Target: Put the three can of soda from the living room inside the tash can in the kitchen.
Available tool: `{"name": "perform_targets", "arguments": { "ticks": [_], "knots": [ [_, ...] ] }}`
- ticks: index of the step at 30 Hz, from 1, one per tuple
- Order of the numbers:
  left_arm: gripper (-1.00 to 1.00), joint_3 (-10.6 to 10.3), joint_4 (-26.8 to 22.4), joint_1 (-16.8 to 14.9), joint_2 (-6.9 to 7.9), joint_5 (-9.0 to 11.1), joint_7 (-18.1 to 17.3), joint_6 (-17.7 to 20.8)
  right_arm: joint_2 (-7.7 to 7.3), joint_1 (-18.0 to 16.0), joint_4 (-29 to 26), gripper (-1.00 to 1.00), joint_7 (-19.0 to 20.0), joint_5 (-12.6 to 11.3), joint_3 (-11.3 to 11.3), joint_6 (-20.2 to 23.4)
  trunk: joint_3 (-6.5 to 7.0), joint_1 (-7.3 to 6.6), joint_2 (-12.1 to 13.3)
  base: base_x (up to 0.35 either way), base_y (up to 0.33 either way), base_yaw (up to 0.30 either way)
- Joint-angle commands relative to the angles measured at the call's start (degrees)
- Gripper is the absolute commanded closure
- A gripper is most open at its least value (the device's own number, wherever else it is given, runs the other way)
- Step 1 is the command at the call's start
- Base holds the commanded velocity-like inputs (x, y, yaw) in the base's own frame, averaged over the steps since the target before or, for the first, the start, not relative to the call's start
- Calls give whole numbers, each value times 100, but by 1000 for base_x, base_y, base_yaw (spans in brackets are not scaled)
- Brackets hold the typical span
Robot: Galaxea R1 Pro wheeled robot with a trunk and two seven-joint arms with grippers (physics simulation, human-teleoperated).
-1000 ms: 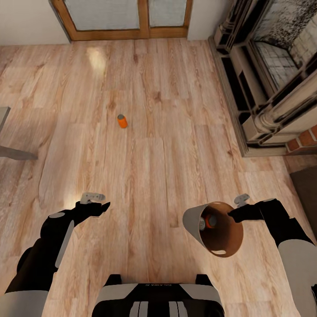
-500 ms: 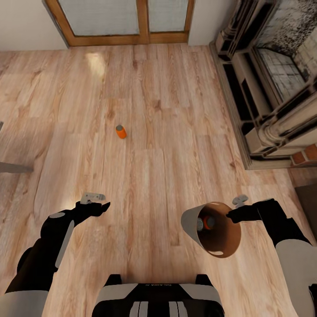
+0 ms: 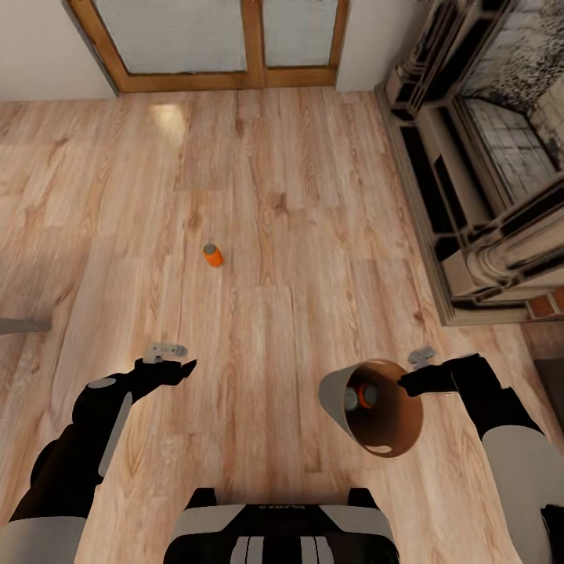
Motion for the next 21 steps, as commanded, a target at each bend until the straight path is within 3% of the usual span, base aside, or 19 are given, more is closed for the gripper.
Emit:
{"name": "perform_targets", "arguments": {
  "ticks": [1,14,21],
  "knots": [
    [-100,-1,0,0,0,-1,2,0,5,0,2,100,22,-77,2,63,0,0,0,324,0,0],
    [-100,-6,0,0,0,-14,0,4,31,1,2,100,3,-87,16,67,0,0,0,324,4,0],
    [-100,-6,3,0,0,-21,-5,26,126,-5,2,100,5,-74,-3,80,-2,0,0,324,69,0]
  ]
}}
